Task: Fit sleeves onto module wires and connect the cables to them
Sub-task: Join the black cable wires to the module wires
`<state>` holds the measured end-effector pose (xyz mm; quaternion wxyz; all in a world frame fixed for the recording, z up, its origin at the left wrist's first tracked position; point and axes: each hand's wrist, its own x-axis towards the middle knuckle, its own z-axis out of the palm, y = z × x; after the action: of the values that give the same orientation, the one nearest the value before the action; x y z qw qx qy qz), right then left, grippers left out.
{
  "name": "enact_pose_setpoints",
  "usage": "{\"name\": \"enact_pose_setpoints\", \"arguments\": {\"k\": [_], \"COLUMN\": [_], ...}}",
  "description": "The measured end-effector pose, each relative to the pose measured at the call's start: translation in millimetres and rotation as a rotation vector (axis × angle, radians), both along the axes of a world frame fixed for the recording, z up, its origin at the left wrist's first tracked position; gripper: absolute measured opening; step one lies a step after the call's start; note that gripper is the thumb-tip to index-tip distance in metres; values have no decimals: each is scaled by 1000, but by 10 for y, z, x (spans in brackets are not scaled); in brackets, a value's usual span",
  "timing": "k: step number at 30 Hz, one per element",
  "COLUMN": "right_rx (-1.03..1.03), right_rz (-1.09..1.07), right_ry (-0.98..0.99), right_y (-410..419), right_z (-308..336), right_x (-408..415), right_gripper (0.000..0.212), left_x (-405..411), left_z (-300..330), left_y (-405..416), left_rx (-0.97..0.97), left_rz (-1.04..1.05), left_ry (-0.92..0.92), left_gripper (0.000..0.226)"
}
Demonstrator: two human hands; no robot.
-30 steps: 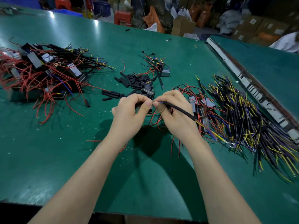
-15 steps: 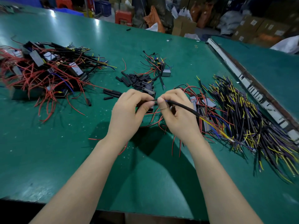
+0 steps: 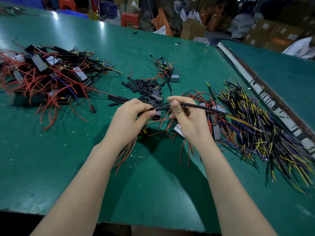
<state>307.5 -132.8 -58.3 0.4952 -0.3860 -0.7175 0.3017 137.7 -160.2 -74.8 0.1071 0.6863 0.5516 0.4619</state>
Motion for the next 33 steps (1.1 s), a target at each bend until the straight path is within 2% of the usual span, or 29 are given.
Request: {"name": "enact_pose_setpoints", "arguments": {"k": [4, 9, 16, 21, 26, 33], "right_rx": [-1, 271, 335, 247, 238, 187], "right_rz": [-55, -115, -134, -131, -166, -248], "right_ry": [2, -154, -235, -292, -245, -212], "right_y": [7, 10, -21, -37, -46, -37], "right_z": [2, -29, -32, -44, -55, -122], "right_x": [-9, -18, -28, -57, -65, -117], "right_gripper": [13, 12, 15, 23, 22, 25], "left_x": [44, 91, 155, 188, 233, 156], "left_z": [15, 42, 16, 6, 6, -18], "left_y": [-17, -55, -59, -55, -57, -21], "left_rx": [51, 146, 180, 212, 234, 238], "left_rz": [7, 21, 23, 17, -16, -12], "left_ry": [-20, -99, -140, -68, -79, 43], "left_gripper": [17, 21, 12, 12, 15, 17]}}
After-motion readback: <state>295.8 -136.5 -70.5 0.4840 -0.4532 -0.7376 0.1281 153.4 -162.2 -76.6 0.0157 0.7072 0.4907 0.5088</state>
